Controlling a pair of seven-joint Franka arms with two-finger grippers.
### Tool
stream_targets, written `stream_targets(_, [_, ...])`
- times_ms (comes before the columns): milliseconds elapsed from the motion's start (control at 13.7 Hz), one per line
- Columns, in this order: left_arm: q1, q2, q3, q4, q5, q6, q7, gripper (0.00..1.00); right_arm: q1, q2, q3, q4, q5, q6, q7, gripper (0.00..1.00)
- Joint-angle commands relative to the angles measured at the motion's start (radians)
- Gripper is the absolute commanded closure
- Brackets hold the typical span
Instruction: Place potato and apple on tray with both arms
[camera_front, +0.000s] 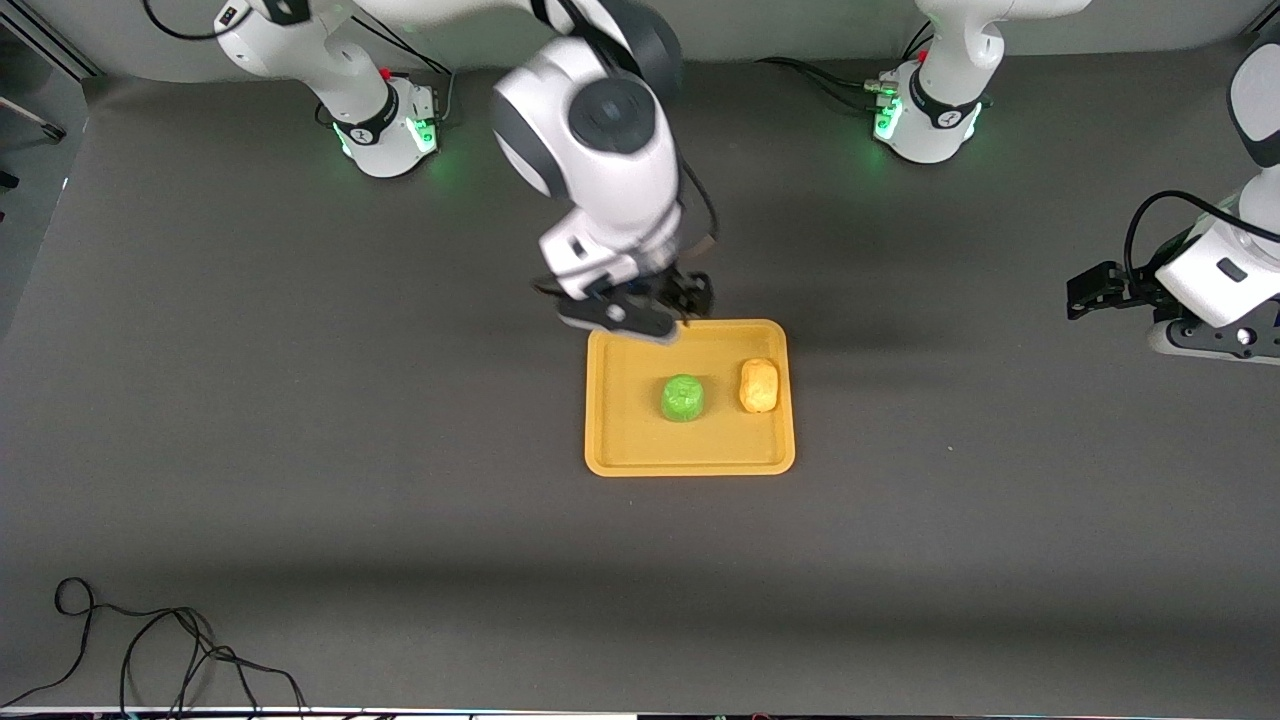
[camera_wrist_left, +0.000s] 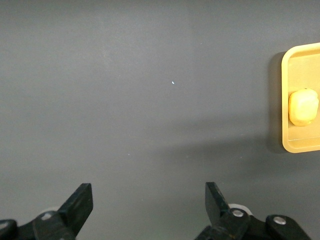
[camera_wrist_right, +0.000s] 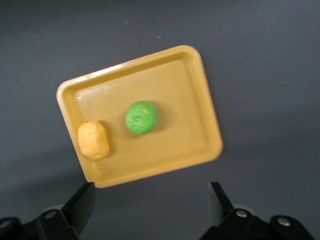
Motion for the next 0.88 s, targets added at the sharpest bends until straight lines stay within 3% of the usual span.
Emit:
stream_targets(0, [0.0,-0.016,-0.001,-0.014,0.014,0.004,0.012,0.0,0.005,-0.173,-0.056,-0.165,-0.02,-0.06,-0.124,0.0])
stream_targets(220, [0.0,-0.015,-0.001,-0.017,0.014,0.007,0.012,0.0,-0.137,-0.401,-0.037,-0.397,-0.031,-0.054,-0.31,0.0])
stream_targets(366, [0.0,-0.015,-0.001,-0.015,0.014,0.009,0.012,0.0,-0.293,-0.497,0.034,-0.483,-0.032,-0.06,-0.402,0.0])
stream_targets(659, [-0.003,-0.013,0.001,-0.014,0.022,0.006,0.001,0.0,-0.637,-0.58,0.184,-0.56,-0.063,-0.085,-0.637,0.0])
stream_targets(805, [-0.003,-0.015,-0.001,-0.014,0.031,-0.002,-0.001,0.0,-0.759,-0.583,0.207,-0.559,-0.064,-0.094,-0.74,0.0])
